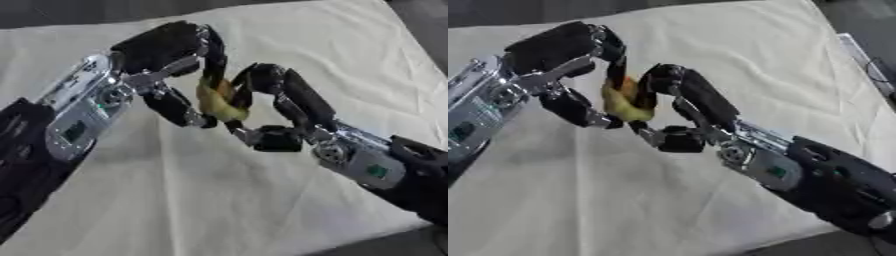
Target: Pick up the objects with one hand, pass them to the other hand, and then place them into the box on the other side of the table.
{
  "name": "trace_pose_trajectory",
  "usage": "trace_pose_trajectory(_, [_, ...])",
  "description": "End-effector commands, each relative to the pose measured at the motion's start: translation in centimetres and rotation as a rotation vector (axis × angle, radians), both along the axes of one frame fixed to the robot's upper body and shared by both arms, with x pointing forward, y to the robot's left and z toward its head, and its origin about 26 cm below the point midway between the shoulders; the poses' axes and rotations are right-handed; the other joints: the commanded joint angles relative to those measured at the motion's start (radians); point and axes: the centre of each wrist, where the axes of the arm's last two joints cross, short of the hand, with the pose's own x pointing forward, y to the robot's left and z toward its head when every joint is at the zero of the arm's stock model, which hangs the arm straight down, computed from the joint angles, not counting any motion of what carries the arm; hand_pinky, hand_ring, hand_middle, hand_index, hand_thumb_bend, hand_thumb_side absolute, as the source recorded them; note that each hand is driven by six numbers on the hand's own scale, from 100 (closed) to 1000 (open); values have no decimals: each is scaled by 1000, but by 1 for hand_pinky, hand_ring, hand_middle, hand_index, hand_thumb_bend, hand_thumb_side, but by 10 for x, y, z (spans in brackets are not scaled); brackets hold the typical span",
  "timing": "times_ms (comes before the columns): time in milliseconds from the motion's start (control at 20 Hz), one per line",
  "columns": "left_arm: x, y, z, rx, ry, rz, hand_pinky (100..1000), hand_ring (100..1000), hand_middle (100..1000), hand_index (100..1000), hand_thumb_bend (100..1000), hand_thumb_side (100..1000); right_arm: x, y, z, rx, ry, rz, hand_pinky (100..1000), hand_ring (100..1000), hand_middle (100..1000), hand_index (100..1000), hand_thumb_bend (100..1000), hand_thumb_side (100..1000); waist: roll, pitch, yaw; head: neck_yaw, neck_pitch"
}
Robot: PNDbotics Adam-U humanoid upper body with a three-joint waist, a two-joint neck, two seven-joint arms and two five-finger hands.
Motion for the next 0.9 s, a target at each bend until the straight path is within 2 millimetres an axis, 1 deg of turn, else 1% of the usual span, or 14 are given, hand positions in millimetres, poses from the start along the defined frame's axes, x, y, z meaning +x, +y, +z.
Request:
trace_pose_trajectory(50, [0,-1,9,-10,-19,-4,669,578,437,506,635,100,-1,-3,8,-15,-36,0,591,648,389,506,224,100,8,-42,-2,1,-7])
trace_pose_trajectory(200, [0,-1,8,-8,-13,-10,668,585,448,516,633,100,-1,-3,7,-8,-43,0,582,642,380,497,228,100,8,-41,-3,3,-8])
trace_pose_trajectory(300, [0,-2,8,-6,-11,-14,665,603,477,548,633,100,-2,-3,6,-6,-44,2,582,641,380,495,231,100,8,-41,-4,4,-10])
trace_pose_trajectory(400, [0,-2,7,-8,-7,-18,663,611,486,557,623,100,-2,-3,5,-4,-46,7,574,636,374,488,232,100,9,-41,-7,5,-12])
trace_pose_trajectory(500, [0,-3,6,-8,-4,-19,667,637,528,606,595,100,-2,-3,4,-1,-47,14,568,632,369,483,232,100,10,-41,-11,6,-12])
trace_pose_trajectory(550, [0,-4,6,-1,-7,-21,674,667,581,646,596,100,-2,-3,4,0,-47,17,567,631,366,480,233,100,10,-41,-13,7,-10])
trace_pose_trajectory(650, [0,-5,5,21,-10,-29,683,692,627,650,593,100,-2,-3,4,2,-49,21,565,629,364,478,234,100,11,-41,-15,6,-11])
trace_pose_trajectory(700, [0,-5,4,35,-10,-33,691,705,657,659,619,100,-2,-3,4,2,-50,22,564,628,362,476,235,100,11,-40,-15,7,-11])
trace_pose_trajectory(800, [0,-6,3,62,-12,-39,706,727,682,671,666,100,-2,-3,4,5,-53,26,560,624,360,473,236,100,11,-40,-16,6,-9])
trace_pose_trajectory(900, [1,-6,3,80,-17,-40,711,735,695,683,672,100,-3,-3,3,7,-55,30,554,619,358,471,236,100,12,-40,-16,5,-8])
